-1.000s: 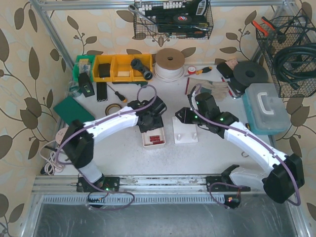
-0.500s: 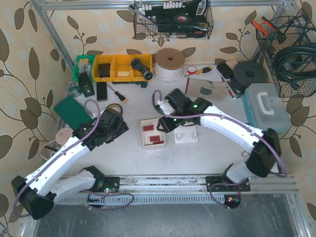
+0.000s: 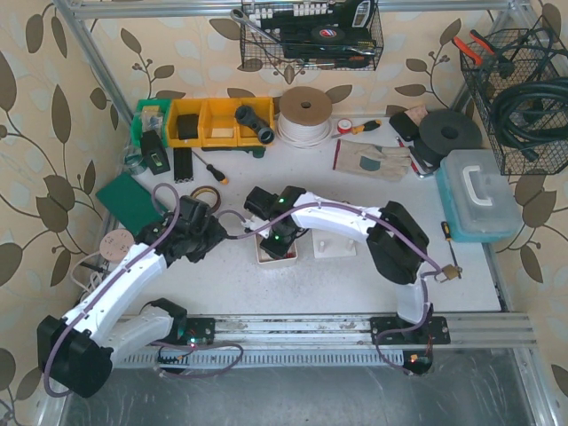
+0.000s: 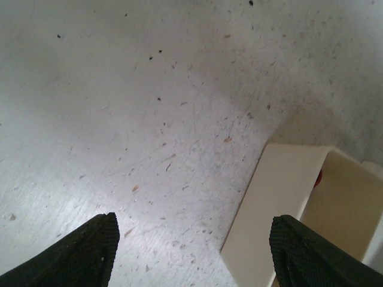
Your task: Install the large spring
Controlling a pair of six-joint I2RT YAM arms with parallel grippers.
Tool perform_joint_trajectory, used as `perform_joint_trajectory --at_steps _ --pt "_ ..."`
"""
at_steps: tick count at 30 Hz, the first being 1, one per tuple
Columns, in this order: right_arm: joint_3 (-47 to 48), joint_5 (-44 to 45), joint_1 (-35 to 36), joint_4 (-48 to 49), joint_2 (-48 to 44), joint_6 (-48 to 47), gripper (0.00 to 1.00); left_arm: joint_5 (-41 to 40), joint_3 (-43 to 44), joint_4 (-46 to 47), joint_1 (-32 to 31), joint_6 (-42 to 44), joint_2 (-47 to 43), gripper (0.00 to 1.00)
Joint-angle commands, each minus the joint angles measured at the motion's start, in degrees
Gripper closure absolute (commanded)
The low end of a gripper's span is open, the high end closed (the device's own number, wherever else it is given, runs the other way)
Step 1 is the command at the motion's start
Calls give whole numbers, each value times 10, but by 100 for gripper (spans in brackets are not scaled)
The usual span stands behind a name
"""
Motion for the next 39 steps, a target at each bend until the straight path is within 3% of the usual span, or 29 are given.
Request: perform_joint_trajectory --at_steps 1,18,27,34,39 --pt "35 52 0 -28 37 -44 66 49 -14 41 31 27 -2 28" --pt "33 142 -6 42 79 -54 61 74 -23 61 81 38 0 28" --pt "36 97 -22 54 101 -42 61 70 -10 55 83 48 10 28" --pt "45 69 -26 42 108 -27 67 70 -14 54 83 48 13 28" --pt "56 66 -27 25 116 -13 82 72 -3 54 83 54 17 28"
